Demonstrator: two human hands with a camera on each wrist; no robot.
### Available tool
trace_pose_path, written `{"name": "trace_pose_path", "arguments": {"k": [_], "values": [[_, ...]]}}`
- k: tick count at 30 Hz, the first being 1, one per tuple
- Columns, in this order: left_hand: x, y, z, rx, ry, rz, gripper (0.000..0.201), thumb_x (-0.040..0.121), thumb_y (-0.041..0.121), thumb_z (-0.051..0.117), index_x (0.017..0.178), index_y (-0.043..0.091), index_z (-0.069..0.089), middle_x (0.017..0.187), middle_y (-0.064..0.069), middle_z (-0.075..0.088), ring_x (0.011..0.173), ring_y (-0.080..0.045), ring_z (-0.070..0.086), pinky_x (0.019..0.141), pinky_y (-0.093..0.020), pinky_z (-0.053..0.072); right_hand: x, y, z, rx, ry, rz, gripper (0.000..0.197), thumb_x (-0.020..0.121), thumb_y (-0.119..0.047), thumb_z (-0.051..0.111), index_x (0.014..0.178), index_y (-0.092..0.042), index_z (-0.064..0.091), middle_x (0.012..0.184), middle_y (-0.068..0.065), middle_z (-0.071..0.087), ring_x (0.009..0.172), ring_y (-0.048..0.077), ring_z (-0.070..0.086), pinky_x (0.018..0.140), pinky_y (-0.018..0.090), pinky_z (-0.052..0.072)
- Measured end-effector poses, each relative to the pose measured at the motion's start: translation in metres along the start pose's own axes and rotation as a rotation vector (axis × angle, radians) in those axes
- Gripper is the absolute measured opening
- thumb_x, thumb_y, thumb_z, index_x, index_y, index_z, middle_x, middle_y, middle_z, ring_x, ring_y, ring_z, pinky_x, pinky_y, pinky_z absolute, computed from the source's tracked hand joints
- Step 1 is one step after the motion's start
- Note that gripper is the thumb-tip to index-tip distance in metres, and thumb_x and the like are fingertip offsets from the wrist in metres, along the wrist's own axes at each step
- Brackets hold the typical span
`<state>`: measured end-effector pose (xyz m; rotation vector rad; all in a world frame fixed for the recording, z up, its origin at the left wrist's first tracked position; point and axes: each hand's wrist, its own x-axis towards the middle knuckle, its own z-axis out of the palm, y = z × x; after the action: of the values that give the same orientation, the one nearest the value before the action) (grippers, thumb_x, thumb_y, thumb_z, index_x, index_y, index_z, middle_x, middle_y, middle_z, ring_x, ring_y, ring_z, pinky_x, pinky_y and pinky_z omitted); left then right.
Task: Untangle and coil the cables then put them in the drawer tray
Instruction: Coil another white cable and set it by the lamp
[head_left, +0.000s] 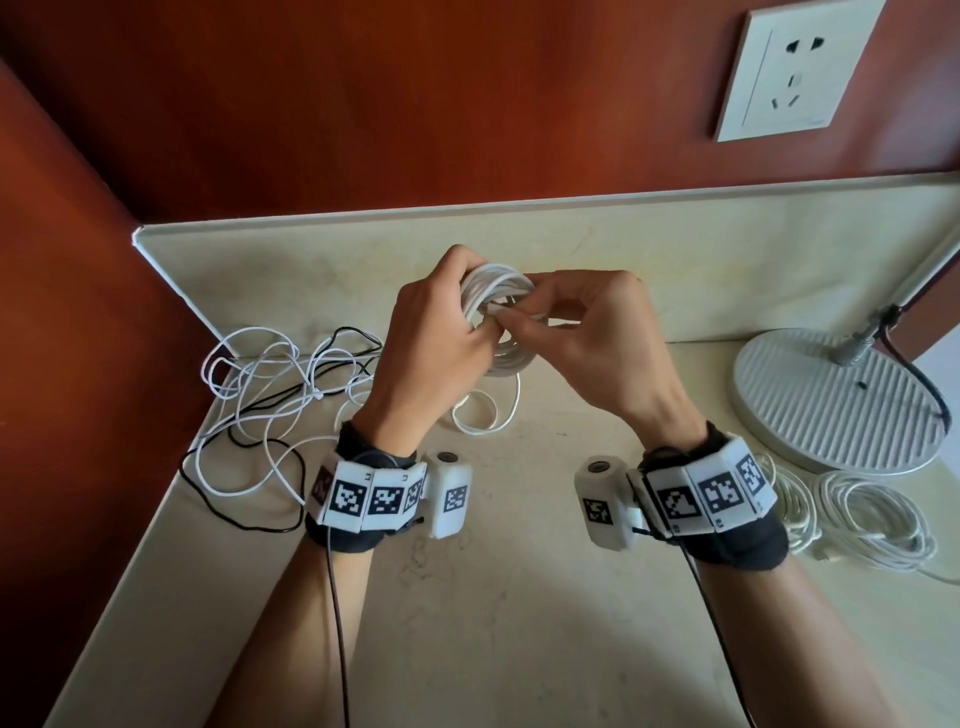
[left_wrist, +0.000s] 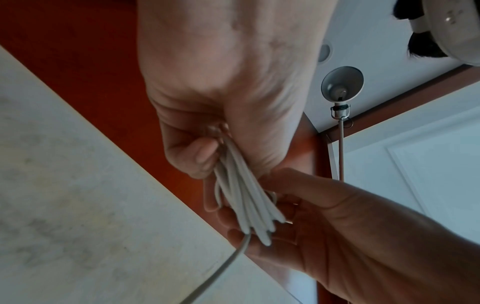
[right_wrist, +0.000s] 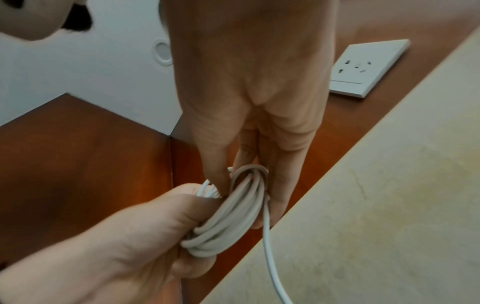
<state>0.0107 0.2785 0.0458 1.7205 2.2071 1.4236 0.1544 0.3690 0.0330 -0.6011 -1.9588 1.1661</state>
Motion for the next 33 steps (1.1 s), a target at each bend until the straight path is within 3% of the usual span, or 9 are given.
{"name": "trace_pose_path", "arguments": {"k": [4, 7, 10, 13, 18, 21, 25, 33], "values": [[0.000, 0.000, -0.003, 0.017, 0.018, 0.017, 0.018, 0.086, 0.008, 0.067, 0.101, 0.013, 0.058, 0.079, 0.005, 0.068, 0.069, -0.014, 0.062, 0.063, -0.039, 0.048, 0.001, -0.002, -0.006, 0.030, -0.055, 0.016, 0.019, 0.089, -0.019, 0.083, 0.080, -0.005, 0.074, 0.096, -0.001, 0.080, 0.096, 0.008, 0.076, 0.090, 0.038, 0.061], [-0.003, 0.000, 0.003, 0.059, -0.001, 0.057, 0.020, 0.089, 0.002, 0.057, 0.106, 0.009, 0.051, 0.083, -0.001, 0.068, 0.072, -0.025, 0.063, 0.063, -0.047, 0.047, 0.000, -0.003, -0.005, 0.019, -0.053, 0.008, 0.018, 0.088, -0.014, 0.082, 0.080, -0.002, 0.072, 0.097, 0.001, 0.079, 0.096, 0.009, 0.076, 0.086, 0.042, 0.063], [-0.006, 0.002, 0.008, 0.171, -0.022, 0.072, 0.021, 0.094, 0.004, 0.051, 0.112, 0.010, 0.044, 0.094, -0.005, 0.065, 0.077, -0.032, 0.061, 0.062, -0.047, 0.046, 0.000, -0.002, -0.005, 0.006, -0.026, 0.012, 0.017, 0.088, -0.014, 0.082, 0.081, -0.002, 0.072, 0.096, 0.001, 0.079, 0.098, 0.007, 0.075, 0.085, 0.042, 0.063], [-0.007, 0.004, 0.009, 0.123, -0.078, 0.037, 0.022, 0.098, 0.004, 0.049, 0.116, 0.013, 0.040, 0.107, -0.004, 0.061, 0.087, -0.027, 0.060, 0.070, -0.047, 0.049, 0.001, -0.002, -0.007, 0.002, -0.029, 0.018, 0.018, 0.088, -0.017, 0.083, 0.082, -0.004, 0.073, 0.090, 0.002, 0.079, 0.096, 0.010, 0.076, 0.087, 0.042, 0.062], [-0.003, 0.000, 0.001, 0.011, -0.239, 0.013, 0.028, 0.099, -0.005, 0.041, 0.121, 0.010, 0.035, 0.106, -0.001, 0.058, 0.085, -0.017, 0.057, 0.072, -0.032, 0.046, 0.001, -0.004, -0.013, 0.044, -0.066, 0.063, 0.015, 0.087, -0.016, 0.085, 0.082, -0.006, 0.074, 0.088, 0.003, 0.080, 0.093, 0.017, 0.077, 0.088, 0.043, 0.062], [-0.003, -0.002, -0.001, -0.022, -0.269, 0.020, 0.026, 0.101, -0.004, 0.040, 0.121, 0.011, 0.033, 0.102, 0.000, 0.059, 0.082, -0.011, 0.059, 0.070, -0.031, 0.047, 0.001, -0.005, -0.012, 0.026, -0.062, 0.049, 0.015, 0.086, -0.017, 0.085, 0.082, -0.007, 0.074, 0.092, 0.002, 0.080, 0.092, 0.016, 0.077, 0.088, 0.043, 0.062], [-0.004, 0.000, 0.001, -0.049, -0.229, 0.039, 0.022, 0.103, -0.002, 0.043, 0.120, 0.009, 0.035, 0.103, -0.005, 0.062, 0.083, -0.020, 0.061, 0.072, -0.040, 0.048, 0.001, -0.004, -0.009, -0.036, 0.000, 0.043, 0.016, 0.086, -0.019, 0.085, 0.081, -0.010, 0.072, 0.093, 0.001, 0.079, 0.091, 0.016, 0.077, 0.085, 0.046, 0.062], [-0.008, 0.010, 0.010, -0.063, -0.019, 0.075, 0.020, 0.098, -0.002, 0.043, 0.116, 0.007, 0.041, 0.095, 0.004, 0.061, 0.078, -0.016, 0.059, 0.063, -0.031, 0.045, -0.005, -0.013, 0.002, -0.084, 0.138, -0.039, 0.017, 0.088, -0.017, 0.082, 0.088, -0.006, 0.069, 0.100, -0.002, 0.078, 0.089, 0.010, 0.075, 0.077, 0.039, 0.063]]}}
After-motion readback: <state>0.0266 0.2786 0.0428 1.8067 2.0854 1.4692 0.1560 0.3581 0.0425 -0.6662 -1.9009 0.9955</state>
